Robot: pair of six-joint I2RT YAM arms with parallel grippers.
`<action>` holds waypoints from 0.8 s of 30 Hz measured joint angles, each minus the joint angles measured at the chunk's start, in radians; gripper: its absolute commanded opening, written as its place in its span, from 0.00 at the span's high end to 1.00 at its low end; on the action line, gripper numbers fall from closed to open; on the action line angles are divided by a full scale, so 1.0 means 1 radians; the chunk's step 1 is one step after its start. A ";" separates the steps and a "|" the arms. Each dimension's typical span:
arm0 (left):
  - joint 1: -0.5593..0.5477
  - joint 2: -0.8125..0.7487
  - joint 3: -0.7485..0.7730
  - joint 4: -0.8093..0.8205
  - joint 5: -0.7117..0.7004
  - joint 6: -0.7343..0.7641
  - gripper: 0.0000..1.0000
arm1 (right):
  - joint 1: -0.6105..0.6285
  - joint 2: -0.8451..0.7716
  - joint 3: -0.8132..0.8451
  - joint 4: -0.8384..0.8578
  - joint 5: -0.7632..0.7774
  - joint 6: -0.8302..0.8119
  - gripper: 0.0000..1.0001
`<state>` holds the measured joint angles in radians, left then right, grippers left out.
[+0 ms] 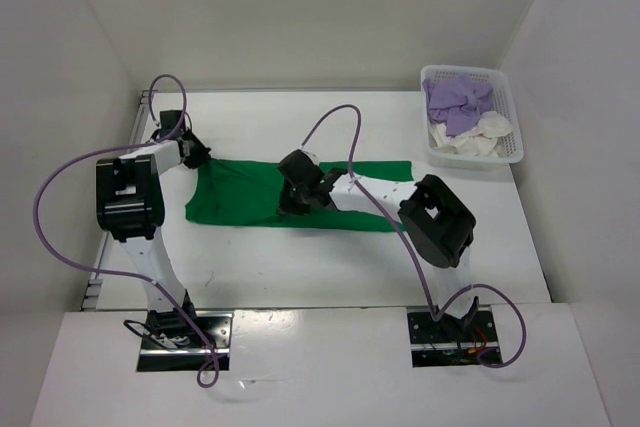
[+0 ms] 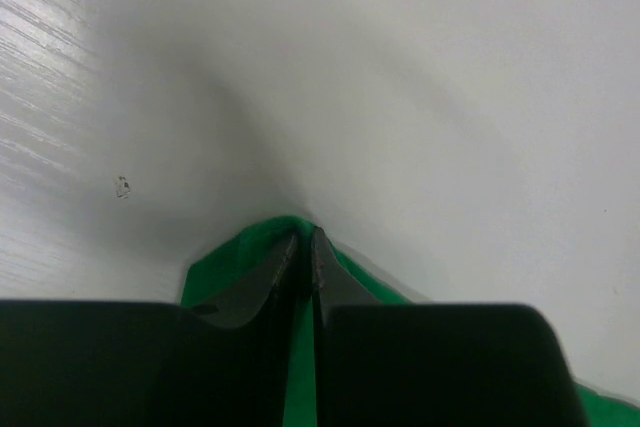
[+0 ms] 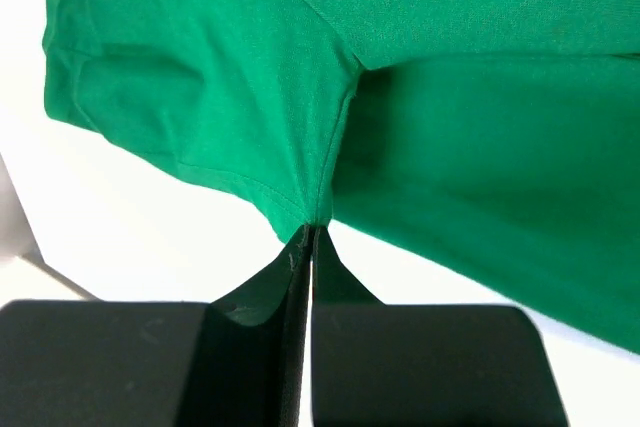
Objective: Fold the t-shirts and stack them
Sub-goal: Fold the other side of the tshirt into a rectangle
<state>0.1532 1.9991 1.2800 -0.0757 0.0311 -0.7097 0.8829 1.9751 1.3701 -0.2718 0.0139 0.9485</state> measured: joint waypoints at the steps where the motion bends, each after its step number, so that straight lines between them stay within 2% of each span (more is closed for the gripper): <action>1: 0.000 0.002 0.003 -0.002 0.000 0.000 0.85 | 0.000 -0.008 -0.003 0.000 0.000 0.000 1.00; 5: 0.000 0.006 0.012 -0.011 -0.003 0.004 0.84 | -0.007 -0.010 -0.023 0.001 0.005 -0.003 0.97; 10: 0.000 0.008 0.018 -0.018 -0.006 0.007 0.71 | -0.017 0.003 -0.036 -0.001 0.010 -0.007 0.97; 11: 0.000 0.008 0.018 -0.017 -0.005 0.008 0.61 | -0.017 0.006 -0.036 0.000 0.013 -0.008 0.97; 14: -0.001 0.008 0.025 -0.016 -0.001 0.020 0.43 | -0.026 0.013 -0.036 -0.001 0.020 -0.017 0.93; 15: -0.002 0.007 0.028 -0.016 0.001 0.022 0.33 | -0.029 0.013 -0.036 -0.002 0.021 -0.024 0.84; 16: -0.002 0.003 0.029 -0.018 0.002 0.023 0.30 | -0.032 0.013 -0.036 -0.002 0.022 -0.027 0.78; 18: -0.004 -0.013 0.028 -0.029 -0.004 0.028 0.26 | -0.039 0.014 -0.035 -0.007 0.023 -0.040 0.72; 24: 0.001 -0.178 -0.035 -0.079 -0.027 0.024 0.28 | -0.044 0.013 -0.028 -0.046 0.024 -0.077 0.71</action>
<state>0.1539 1.8214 1.2449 -0.1547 0.0036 -0.6857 0.8387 1.9881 1.3418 -0.3180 0.0376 0.8711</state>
